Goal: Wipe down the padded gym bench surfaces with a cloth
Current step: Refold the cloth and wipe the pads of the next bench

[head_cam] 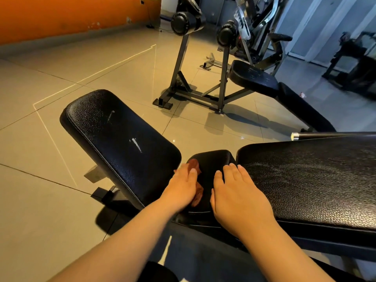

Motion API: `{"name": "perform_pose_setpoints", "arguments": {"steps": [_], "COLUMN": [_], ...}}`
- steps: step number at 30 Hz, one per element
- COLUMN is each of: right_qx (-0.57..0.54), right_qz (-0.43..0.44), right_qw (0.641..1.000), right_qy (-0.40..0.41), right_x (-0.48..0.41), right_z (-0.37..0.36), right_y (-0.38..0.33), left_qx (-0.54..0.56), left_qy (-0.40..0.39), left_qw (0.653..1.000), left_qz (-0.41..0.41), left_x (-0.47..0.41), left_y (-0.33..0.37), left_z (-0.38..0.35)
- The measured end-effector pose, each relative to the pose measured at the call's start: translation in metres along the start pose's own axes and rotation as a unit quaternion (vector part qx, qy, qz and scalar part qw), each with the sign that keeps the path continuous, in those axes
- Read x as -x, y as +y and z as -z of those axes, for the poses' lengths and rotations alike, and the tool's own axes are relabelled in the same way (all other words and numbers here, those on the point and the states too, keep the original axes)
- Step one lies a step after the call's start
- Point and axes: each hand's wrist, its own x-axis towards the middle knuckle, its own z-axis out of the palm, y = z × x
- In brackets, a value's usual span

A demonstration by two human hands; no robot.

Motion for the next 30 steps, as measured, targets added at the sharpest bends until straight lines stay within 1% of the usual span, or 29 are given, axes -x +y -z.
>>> {"name": "perform_pose_setpoints", "arguments": {"steps": [2, 5, 6, 7, 9, 11, 12, 13, 14, 17, 18, 19, 21, 23, 24, 25, 27, 29, 30], "right_qx": [0.004, -0.007, -0.007, -0.007, -0.007, -0.006, -0.008, -0.015, -0.02, -0.023, -0.022, -0.021, -0.022, -0.025, -0.026, -0.023, -0.01, -0.009, -0.013], "right_qz": [-0.003, -0.004, -0.004, -0.002, 0.005, 0.009, 0.009, 0.007, 0.006, 0.001, -0.001, -0.003, -0.002, 0.001, 0.001, -0.002, -0.025, -0.056, -0.068], "right_qw": [1.0, 1.0, 1.0, 1.0, 0.999, 0.999, 0.999, 0.999, 0.999, 0.998, 0.998, 0.998, 0.998, 0.998, 0.998, 0.998, 0.997, 0.996, 0.996], "right_qy": [0.013, 0.023, 0.026, 0.03, 0.032, 0.037, 0.037, 0.036, 0.038, 0.052, 0.052, 0.052, 0.053, 0.054, 0.059, 0.066, 0.07, 0.069, 0.061], "right_x": [0.0, -0.002, -0.002, -0.003, -0.004, -0.004, -0.005, -0.006, -0.007, -0.008, -0.008, -0.008, -0.007, -0.006, -0.006, -0.007, -0.008, -0.008, -0.007], "right_z": [-0.002, -0.005, -0.006, -0.007, -0.008, -0.008, -0.008, -0.009, -0.009, -0.011, -0.011, -0.011, -0.011, -0.009, -0.008, -0.008, -0.01, -0.012, -0.011], "right_y": [0.0, -0.001, -0.001, 0.0, 0.0, 0.001, 0.001, 0.0, 0.0, -0.001, -0.001, -0.001, -0.002, -0.002, -0.001, -0.001, -0.001, -0.003, -0.005], "left_qx": [-0.014, 0.028, 0.032, 0.034, 0.023, 0.014, 0.004, -0.006, -0.01, 0.022, 0.026, 0.024, 0.009, -0.034, -0.043, -0.032, 0.012, 0.014, 0.012], "left_qy": [0.009, -0.008, -0.017, -0.026, -0.026, -0.017, -0.016, -0.014, -0.018, -0.066, -0.077, -0.077, -0.052, -0.037, -0.032, -0.032, -0.063, -0.101, -0.103], "left_qw": [1.0, 0.994, 0.993, 0.993, 0.996, 1.0, 1.0, 1.0, 1.0, 0.994, 0.992, 0.993, 0.997, 0.999, 0.999, 0.999, 0.995, 0.987, 0.986], "left_qz": [-0.023, -0.102, -0.111, -0.111, -0.078, -0.008, 0.014, 0.019, 0.002, -0.081, -0.094, -0.091, -0.05, 0.001, 0.0, -0.021, -0.077, -0.124, -0.128], "left_x": [0.008, 0.053, 0.057, 0.049, 0.017, -0.016, -0.023, -0.024, -0.016, 0.021, 0.026, 0.021, -0.004, -0.03, -0.036, -0.038, -0.026, -0.013, -0.015], "left_y": [0.004, -0.01, -0.017, -0.021, -0.019, 0.0, 0.013, 0.022, 0.026, 0.015, 0.007, 0.0, -0.003, 0.013, 0.022, 0.026, 0.026, 0.014, 0.006], "left_z": [-0.005, -0.006, -0.004, -0.002, -0.001, -0.002, -0.004, -0.008, -0.01, -0.006, -0.003, 0.0, 0.001, -0.002, -0.005, -0.008, -0.012, -0.011, -0.01]}}
